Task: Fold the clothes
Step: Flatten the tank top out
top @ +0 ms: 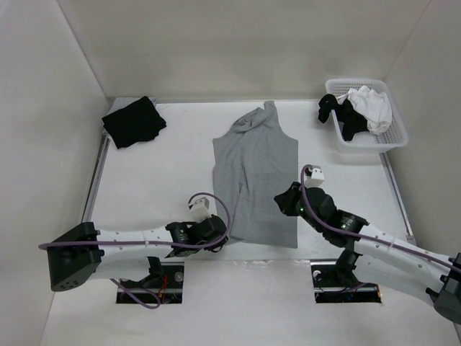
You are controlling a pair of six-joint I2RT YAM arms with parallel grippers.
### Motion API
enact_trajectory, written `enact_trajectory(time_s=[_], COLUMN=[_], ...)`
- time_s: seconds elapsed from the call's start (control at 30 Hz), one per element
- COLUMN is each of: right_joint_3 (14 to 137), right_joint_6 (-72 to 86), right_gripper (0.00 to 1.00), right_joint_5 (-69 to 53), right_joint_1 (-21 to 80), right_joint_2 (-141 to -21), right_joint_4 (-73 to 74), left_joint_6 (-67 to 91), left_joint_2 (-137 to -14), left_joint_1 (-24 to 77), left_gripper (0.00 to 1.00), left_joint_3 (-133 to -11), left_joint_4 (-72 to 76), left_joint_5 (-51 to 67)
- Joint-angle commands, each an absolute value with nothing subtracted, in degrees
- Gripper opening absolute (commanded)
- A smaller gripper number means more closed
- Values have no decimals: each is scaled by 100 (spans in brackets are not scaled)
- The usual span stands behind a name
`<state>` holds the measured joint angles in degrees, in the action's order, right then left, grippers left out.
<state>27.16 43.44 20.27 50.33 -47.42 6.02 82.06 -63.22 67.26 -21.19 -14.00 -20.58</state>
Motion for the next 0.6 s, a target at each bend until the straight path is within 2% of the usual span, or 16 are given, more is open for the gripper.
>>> enact_trajectory(time_s=[0.0, 0.1, 0.2, 0.37, 0.57], right_joint_3=[2672, 2628, 2602, 2742, 2839], right_joint_6=[4403, 4403, 4412, 4631, 5632], right_gripper=[16, 16, 19, 33, 40], right_joint_5=[2136, 2136, 2136, 2144, 2338], right_joint_1=[5076, 5076, 5076, 5076, 5532], right_joint_2=[-4606, -4544, -4535, -4807, -4860], right_joint_4=[492, 483, 579, 1553, 3082], left_joint_6=[8174, 8121, 8086, 7366, 7075], left_joint_2=[-6618, -6636, -6295, -5170, -4106], left_joint_1=[6772, 6746, 6649, 5973, 5445], left_gripper=[15, 6, 3, 2, 2], left_joint_3=[-2048, -2074, -2135, -2513, -2233], left_joint_4=[-1978, -1995, -2179, -2978, -3226], left_joint_5=[-1916, -1899, -1977, -2574, -2778])
